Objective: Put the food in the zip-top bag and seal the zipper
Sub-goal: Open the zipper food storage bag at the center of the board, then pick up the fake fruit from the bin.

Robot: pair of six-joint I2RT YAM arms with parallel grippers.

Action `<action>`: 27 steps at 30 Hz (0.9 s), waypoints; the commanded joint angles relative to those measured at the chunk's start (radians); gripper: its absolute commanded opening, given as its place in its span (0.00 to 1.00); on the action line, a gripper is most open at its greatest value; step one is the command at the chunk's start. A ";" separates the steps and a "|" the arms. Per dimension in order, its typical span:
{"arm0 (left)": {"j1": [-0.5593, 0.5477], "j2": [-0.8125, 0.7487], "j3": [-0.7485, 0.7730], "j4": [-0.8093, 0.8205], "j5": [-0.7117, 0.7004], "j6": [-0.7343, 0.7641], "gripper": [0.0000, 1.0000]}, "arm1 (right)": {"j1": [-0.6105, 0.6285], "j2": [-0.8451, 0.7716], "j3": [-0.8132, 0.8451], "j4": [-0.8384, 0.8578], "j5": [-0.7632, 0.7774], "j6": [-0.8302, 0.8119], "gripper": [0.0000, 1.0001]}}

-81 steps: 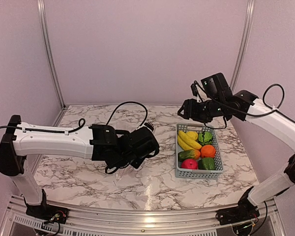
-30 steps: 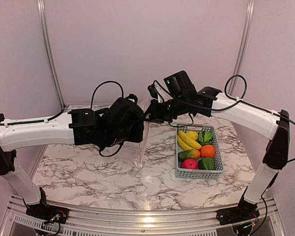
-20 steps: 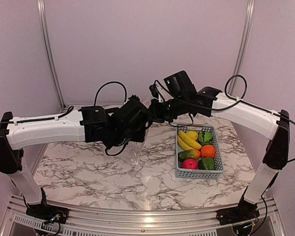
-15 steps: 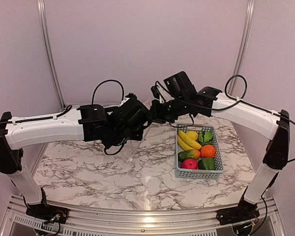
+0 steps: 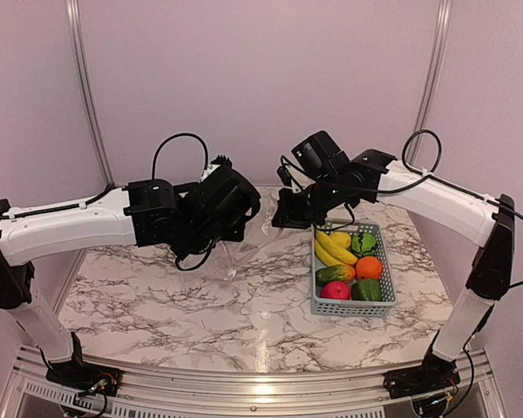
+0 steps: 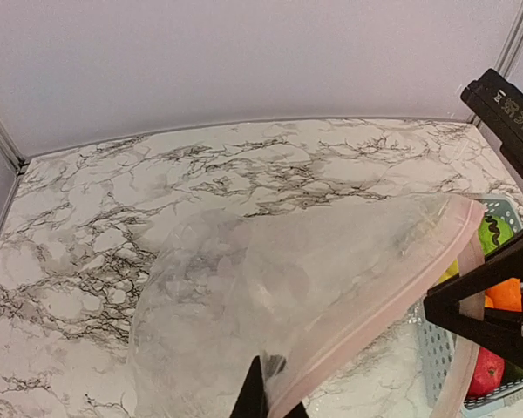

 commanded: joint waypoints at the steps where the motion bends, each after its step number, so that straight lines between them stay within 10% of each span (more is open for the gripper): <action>1: 0.005 -0.013 -0.011 -0.016 0.014 0.026 0.00 | -0.008 -0.080 0.025 0.030 -0.101 -0.092 0.17; 8: 0.006 -0.073 -0.073 0.003 0.072 0.092 0.00 | -0.068 -0.283 -0.058 0.039 -0.046 -0.227 0.54; 27: 0.061 -0.322 -0.231 -0.011 0.252 0.257 0.00 | -0.186 0.000 -0.124 -0.150 0.285 -0.446 0.36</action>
